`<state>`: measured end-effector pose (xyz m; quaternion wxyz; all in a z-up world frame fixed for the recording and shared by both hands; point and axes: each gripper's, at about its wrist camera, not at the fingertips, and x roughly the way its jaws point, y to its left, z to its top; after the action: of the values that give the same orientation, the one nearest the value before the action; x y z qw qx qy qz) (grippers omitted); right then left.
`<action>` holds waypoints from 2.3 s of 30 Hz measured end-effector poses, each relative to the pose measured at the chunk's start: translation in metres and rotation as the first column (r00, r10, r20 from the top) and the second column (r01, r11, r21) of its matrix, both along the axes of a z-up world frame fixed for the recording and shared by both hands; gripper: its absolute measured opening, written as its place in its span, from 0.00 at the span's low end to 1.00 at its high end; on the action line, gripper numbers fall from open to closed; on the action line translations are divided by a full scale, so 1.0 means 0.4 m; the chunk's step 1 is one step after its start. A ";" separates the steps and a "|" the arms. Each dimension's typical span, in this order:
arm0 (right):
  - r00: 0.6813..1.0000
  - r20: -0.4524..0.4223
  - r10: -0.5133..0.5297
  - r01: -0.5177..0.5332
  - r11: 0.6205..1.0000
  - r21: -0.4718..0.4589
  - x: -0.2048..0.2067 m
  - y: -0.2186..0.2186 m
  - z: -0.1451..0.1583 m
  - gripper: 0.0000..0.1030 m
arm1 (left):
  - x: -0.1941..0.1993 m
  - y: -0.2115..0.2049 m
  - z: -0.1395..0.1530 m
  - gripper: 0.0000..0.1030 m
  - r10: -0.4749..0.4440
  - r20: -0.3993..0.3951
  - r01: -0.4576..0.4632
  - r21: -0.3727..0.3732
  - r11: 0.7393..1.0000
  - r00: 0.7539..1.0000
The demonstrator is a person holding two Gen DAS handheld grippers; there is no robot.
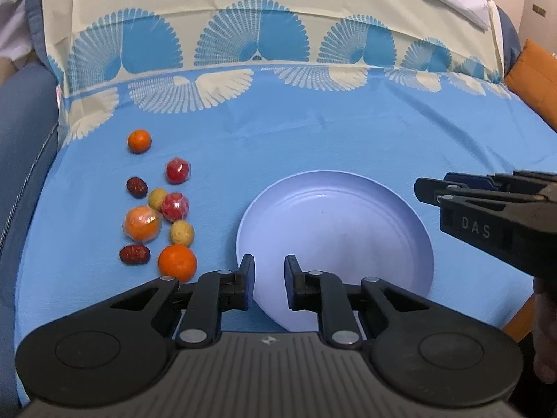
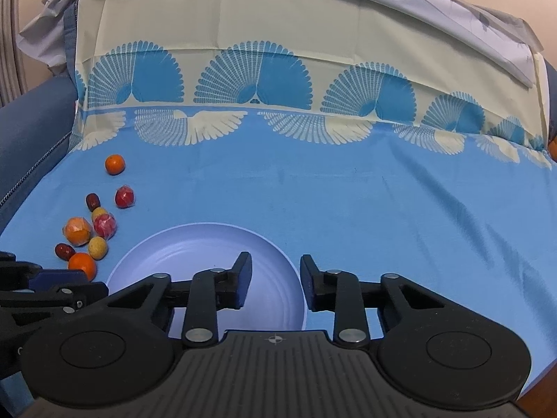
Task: Organize fruits
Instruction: 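Move both open tools toward the fruit cluster beside the plate, then grasp a small mandarin with the right tool while the left tool grasps a red date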
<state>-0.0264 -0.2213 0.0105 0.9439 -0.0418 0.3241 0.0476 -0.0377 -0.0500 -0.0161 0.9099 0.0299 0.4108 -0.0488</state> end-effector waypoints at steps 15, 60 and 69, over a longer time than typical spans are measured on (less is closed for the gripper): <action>1.000 -0.018 -0.025 0.026 0.997 0.072 0.005 -0.018 0.006 0.24 | 0.008 0.034 0.023 0.10 0.014 -0.040 -0.016 -0.072 0.997 0.999; 0.854 -0.197 0.482 -0.486 0.873 0.029 0.118 0.460 -0.148 0.35 | 0.250 0.415 -0.039 0.41 0.313 -0.372 -0.411 -0.222 0.884 0.874; 0.875 -0.179 0.450 -0.448 0.892 0.054 0.109 0.403 -0.088 0.35 | 0.277 0.355 -0.072 0.42 0.264 -0.364 -0.321 -0.104 0.941 0.893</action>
<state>0.0173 -0.0600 -0.0248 0.8726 -0.1063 0.3925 0.2707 0.0731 0.0921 -0.0448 0.8199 -0.1153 0.5584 0.0513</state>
